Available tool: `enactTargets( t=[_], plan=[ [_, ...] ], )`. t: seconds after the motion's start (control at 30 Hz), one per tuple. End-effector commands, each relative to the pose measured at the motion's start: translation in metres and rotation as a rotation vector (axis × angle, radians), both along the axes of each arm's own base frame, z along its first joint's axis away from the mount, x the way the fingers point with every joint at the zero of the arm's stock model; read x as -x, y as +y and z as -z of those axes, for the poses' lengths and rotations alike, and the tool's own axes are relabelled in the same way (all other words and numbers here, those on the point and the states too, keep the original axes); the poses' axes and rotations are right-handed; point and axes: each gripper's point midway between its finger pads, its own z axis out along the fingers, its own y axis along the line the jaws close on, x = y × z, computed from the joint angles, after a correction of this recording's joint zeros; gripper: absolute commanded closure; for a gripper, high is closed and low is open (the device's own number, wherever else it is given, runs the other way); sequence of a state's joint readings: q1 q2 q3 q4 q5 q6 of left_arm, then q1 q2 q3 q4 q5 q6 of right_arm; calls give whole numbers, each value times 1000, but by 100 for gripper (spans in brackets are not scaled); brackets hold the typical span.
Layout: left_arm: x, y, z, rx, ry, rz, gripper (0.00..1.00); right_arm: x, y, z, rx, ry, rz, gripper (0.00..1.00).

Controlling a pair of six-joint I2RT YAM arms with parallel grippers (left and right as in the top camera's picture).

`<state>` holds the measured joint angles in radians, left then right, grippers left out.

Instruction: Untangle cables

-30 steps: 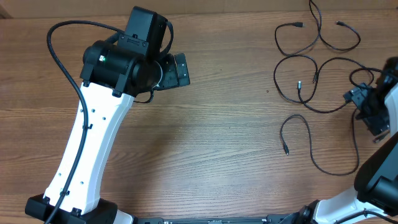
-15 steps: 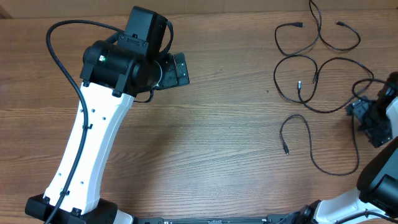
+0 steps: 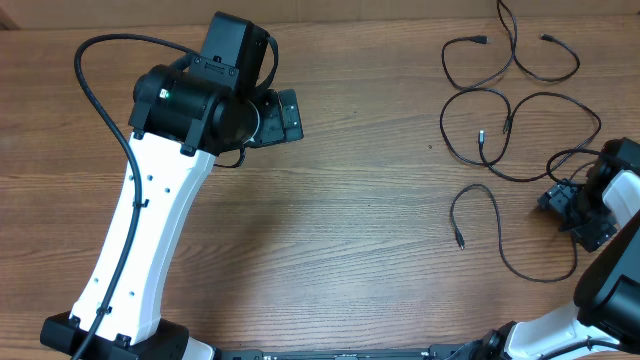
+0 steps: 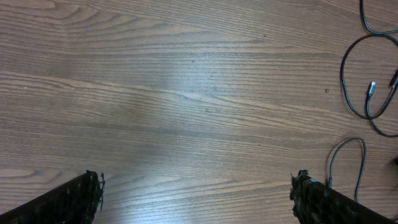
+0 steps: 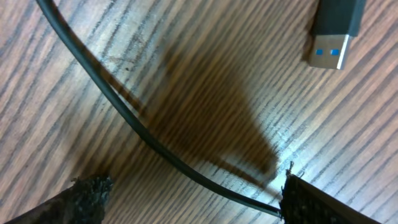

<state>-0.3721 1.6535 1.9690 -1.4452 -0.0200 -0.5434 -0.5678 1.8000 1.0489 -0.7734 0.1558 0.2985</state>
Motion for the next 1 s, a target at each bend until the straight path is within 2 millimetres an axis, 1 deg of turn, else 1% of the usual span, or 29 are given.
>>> enactTargets(
  t=[0.0,0.07,0.13,0.37,0.53,0.6,0.67,0.73,0.8,0.87,0.97],
  plan=[
    [-2,3,2,-23,0,12,0,3,0,3,6,10,-13,13],
    [-3,3,2,-23,-1,12,1,1,1,3,-2,-1,-12,19],
    [-4,2,2,-21,-5,12,0,-3,6,3,-29,-22,-16,22],
    [-4,2,1,-20,-7,12,1,-16,22,4,-124,-93,-29,22],
    [-4,2,2,-20,-7,12,0,-20,30,3,-172,-122,-34,22],
    [-4,2,1,-20,-7,12,0,-20,31,3,-174,-121,-31,12],
    [-4,2,1,-20,-7,12,1,-21,30,2,-171,-124,-14,5],
    [-4,2,1,-20,-7,12,1,-24,27,-2,-165,-132,-8,1],
    [-4,2,2,-21,-7,12,1,-29,23,-10,-157,-144,-7,0],
    [-4,2,2,-21,-6,13,1,-37,16,-23,-143,-166,-6,0],
    [-4,2,2,-21,-6,12,0,-52,0,-49,-109,-216,6,0]
  ],
)
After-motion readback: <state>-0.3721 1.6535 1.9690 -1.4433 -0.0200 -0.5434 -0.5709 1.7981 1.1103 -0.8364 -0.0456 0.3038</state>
